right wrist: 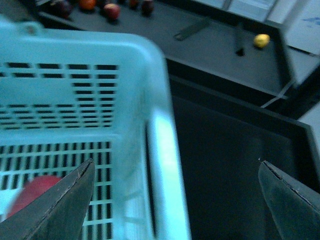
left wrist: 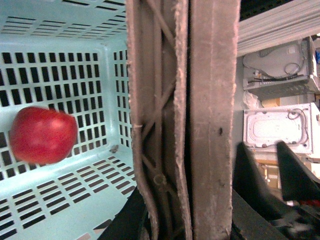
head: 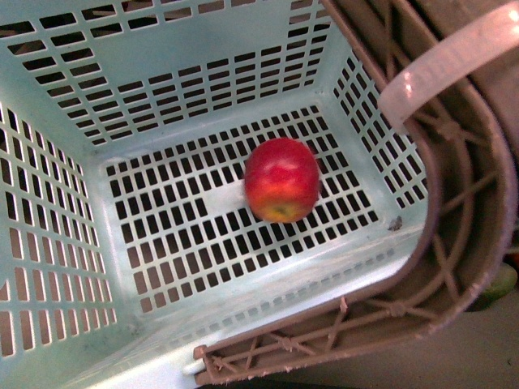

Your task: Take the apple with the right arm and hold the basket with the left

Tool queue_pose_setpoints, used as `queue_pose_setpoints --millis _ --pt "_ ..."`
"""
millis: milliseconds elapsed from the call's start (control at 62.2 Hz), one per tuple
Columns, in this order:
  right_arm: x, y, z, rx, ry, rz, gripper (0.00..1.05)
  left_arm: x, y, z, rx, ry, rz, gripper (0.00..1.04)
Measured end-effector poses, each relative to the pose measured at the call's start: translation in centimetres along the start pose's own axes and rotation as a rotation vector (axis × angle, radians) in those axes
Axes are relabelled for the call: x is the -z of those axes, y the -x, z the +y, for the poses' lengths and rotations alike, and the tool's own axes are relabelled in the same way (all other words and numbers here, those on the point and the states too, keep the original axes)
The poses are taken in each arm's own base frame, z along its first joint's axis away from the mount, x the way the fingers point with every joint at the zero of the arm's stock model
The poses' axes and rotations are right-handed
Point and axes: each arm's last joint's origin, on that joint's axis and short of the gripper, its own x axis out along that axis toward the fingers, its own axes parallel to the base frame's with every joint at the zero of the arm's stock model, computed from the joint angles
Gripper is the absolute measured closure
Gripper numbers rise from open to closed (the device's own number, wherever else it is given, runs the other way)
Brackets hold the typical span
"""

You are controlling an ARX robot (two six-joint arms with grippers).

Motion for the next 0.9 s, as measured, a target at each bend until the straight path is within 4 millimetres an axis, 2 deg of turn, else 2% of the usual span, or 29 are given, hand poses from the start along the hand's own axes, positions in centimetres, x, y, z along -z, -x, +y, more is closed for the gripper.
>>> queue_pose_setpoints --millis 96,370,434,515,724,901 --pt "-0.6 0.8 -1.0 0.07 -0.032 -0.02 0.09 -0.1 0.0 0.1 -0.005 -0.002 -0.008 0.87" --pt "-0.5 0.8 -1.0 0.052 -0.051 -0.029 0.1 0.0 0.0 0.0 0.003 0.006 0.004 0.87" --pt "-0.2 0.9 -1.2 0.008 -0.122 -0.132 0.19 0.0 0.0 0.0 0.001 0.003 0.0 0.87" --pt "1.2 1.6 -1.8 -0.005 -0.171 -0.205 0.33 0.0 0.0 0.0 0.001 -0.003 0.001 0.87" --pt "4.6 3.4 -3.1 -0.001 -0.193 -0.204 0.7 0.0 0.0 0.0 0.004 0.001 0.005 0.87" --pt "6.2 4.5 -3.7 -0.001 -0.195 -0.209 0.98 0.0 0.0 0.0 0.003 0.0 0.003 0.87"
